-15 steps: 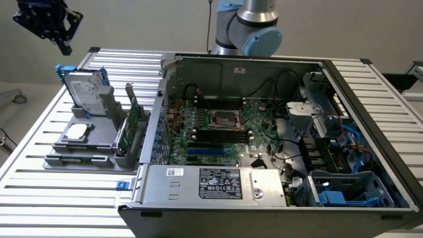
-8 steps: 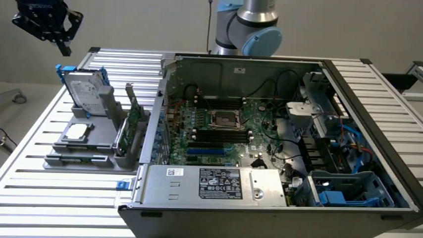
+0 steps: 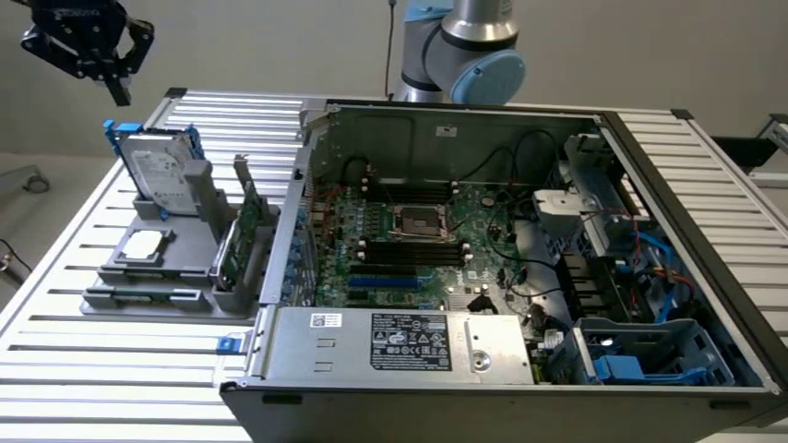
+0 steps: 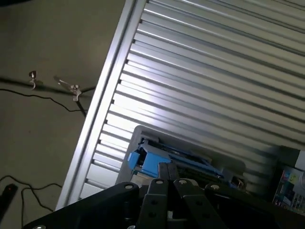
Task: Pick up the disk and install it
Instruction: 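Pick up the disk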
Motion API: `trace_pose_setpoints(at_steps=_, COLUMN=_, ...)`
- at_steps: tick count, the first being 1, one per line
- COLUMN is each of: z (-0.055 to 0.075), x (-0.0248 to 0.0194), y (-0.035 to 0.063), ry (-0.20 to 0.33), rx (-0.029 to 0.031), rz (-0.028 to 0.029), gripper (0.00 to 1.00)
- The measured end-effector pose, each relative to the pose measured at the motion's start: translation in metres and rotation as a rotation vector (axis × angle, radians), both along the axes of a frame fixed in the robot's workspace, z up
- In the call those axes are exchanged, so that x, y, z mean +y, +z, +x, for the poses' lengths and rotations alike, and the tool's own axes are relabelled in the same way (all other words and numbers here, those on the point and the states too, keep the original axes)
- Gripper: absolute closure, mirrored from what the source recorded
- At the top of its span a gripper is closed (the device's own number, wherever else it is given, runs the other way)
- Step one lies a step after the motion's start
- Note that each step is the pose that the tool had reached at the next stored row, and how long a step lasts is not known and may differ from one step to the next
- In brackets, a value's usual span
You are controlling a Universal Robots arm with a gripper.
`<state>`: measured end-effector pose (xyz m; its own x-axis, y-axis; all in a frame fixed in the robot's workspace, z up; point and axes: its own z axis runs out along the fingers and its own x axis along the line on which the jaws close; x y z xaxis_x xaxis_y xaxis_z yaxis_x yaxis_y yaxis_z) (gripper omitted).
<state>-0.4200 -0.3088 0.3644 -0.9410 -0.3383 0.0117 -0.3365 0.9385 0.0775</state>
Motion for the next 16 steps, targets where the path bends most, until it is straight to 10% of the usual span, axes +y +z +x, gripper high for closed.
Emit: trace_pose_setpoints(at_steps=16, z=0.0000, x=0.0000, y=0.0000, ry=0.292, rx=-0.0005, rz=-0.0001, gripper=0.89)
